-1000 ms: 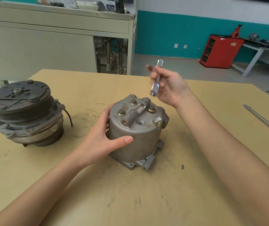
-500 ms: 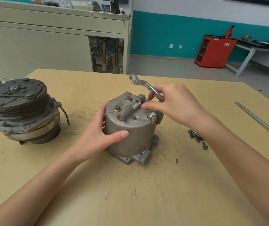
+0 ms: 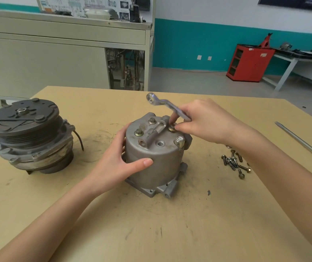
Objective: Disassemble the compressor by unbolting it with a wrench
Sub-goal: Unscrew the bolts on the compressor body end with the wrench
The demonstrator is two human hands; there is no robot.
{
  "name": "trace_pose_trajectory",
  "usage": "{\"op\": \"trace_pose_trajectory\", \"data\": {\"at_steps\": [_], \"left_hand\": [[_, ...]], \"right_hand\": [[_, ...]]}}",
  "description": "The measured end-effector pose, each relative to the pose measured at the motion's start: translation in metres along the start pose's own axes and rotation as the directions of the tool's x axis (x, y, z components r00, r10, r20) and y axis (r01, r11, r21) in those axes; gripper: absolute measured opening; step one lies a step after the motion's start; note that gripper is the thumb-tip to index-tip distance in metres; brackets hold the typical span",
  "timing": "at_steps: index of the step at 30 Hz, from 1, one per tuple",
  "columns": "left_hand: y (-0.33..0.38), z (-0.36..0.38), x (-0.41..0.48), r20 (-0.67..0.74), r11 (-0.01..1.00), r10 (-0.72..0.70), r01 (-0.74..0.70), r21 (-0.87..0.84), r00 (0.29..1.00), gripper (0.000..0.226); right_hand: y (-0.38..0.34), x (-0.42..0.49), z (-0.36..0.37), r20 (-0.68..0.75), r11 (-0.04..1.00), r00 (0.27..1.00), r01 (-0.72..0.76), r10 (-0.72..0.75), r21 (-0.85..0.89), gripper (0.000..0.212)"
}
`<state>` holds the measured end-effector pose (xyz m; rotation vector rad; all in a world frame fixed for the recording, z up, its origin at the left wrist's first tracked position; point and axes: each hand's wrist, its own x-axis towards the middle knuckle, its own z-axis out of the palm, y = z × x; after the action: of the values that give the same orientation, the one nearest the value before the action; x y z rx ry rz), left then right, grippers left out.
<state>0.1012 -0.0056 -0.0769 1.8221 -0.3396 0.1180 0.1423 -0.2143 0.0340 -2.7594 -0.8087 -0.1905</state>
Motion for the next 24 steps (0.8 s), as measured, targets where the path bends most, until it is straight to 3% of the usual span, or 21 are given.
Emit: {"op": "trace_pose_trajectory", "data": {"at_steps": [2, 5, 8, 9, 12, 15, 18, 24], "left_hand": [[0.0, 0.0, 0.0, 0.002, 1.0, -0.006, 0.006, 0.001, 1.0, 0.09], [0.001, 0.0, 0.0, 0.001, 1.0, -0.001, 0.001, 0.001, 1.0, 0.088], [0.001, 0.0, 0.0, 0.001, 1.0, 0.007, -0.007, -0.003, 1.0, 0.088], [0.002, 0.0, 0.0, 0.003, 1.0, 0.009, -0.009, 0.0, 1.0, 0.087], [0.002, 0.0, 0.0, 0.001, 1.0, 0.01, -0.01, 0.015, 1.0, 0.086], [0.003, 0.0, 0.0, -0.001, 1.0, 0.009, -0.008, 0.022, 1.0, 0.085], [0.002, 0.0, 0.0, -0.003, 1.0, 0.006, -0.005, 0.019, 1.0, 0.088], [0.002, 0.001, 0.0, 0.0, 1.0, 0.008, -0.008, 0.012, 1.0, 0.09]], "right_hand": [[0.005, -0.002, -0.005, -0.127, 0.967, 0.99, -0.027, 0.06, 0.253, 0.011], [0.014, -0.007, -0.019, -0.296, 0.746, 0.912, -0.015, 0.282, 0.666, 0.028], [0.015, -0.017, -0.026, -0.287, 0.482, 0.888, 0.087, 0.359, 0.872, 0.025], [0.013, -0.021, -0.022, -0.316, 0.439, 0.873, 0.135, 0.372, 0.888, 0.024], [0.003, -0.037, 0.008, -0.529, 0.528, 0.77, 0.302, 0.356, 0.794, 0.018], [-0.005, -0.051, 0.042, -0.667, 0.626, 0.704, 0.41, 0.246, 0.664, 0.011], [-0.005, -0.062, 0.064, -0.729, 0.707, 0.669, 0.445, 0.147, 0.55, 0.013], [-0.002, -0.066, 0.087, -0.739, 0.74, 0.666, 0.448, 0.099, 0.502, 0.018]]}}
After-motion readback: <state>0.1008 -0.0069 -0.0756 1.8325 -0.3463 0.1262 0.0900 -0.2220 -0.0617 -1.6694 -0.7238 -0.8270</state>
